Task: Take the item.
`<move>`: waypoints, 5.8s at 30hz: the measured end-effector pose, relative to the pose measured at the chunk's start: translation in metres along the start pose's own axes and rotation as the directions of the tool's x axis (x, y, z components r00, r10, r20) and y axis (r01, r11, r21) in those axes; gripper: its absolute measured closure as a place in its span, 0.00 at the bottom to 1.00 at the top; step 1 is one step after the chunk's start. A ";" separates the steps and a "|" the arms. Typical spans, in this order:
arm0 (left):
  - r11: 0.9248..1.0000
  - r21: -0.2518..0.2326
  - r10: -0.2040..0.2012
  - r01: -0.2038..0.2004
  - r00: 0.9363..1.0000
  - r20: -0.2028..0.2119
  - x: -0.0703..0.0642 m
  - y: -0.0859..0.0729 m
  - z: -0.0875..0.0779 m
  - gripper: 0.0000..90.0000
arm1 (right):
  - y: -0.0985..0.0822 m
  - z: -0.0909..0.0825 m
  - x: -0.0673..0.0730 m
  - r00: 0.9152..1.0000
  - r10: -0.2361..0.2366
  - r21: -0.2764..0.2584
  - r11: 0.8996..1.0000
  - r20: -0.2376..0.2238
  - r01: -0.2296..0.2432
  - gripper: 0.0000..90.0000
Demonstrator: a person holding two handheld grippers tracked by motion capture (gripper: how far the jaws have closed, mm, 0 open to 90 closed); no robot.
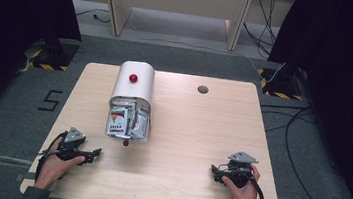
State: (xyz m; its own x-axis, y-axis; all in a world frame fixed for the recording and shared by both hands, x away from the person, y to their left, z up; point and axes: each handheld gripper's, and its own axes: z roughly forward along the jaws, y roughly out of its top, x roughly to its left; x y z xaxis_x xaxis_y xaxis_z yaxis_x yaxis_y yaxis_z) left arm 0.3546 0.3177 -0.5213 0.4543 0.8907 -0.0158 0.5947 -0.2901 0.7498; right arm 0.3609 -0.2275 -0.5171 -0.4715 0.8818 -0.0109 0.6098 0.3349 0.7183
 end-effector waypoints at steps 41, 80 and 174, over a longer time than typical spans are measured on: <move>0.960 -0.279 0.031 0.014 0.987 0.158 -0.052 0.062 -0.118 0.38 | 0.000 0.000 0.000 1.000 -0.001 0.000 1.000 0.000 0.001 0.12; 0.962 -0.271 0.070 -0.007 0.972 0.223 -0.101 0.130 -0.077 0.63 | 0.000 0.000 0.000 1.000 0.001 0.000 1.000 0.000 -0.001 0.12; 0.935 -0.354 0.024 0.031 0.989 0.148 -0.023 0.128 -0.161 0.99 | 0.000 0.000 0.000 1.000 0.001 0.002 1.000 0.000 -0.001 0.12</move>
State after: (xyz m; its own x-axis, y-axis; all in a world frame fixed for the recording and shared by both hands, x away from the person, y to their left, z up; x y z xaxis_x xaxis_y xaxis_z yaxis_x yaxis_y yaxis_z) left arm 0.3131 0.3161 -0.3188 0.5612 0.8222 -0.0956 0.3348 -0.1198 0.9346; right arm 0.3608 -0.2275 -0.5170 -0.4711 0.8820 -0.0103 0.6114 0.3349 0.7169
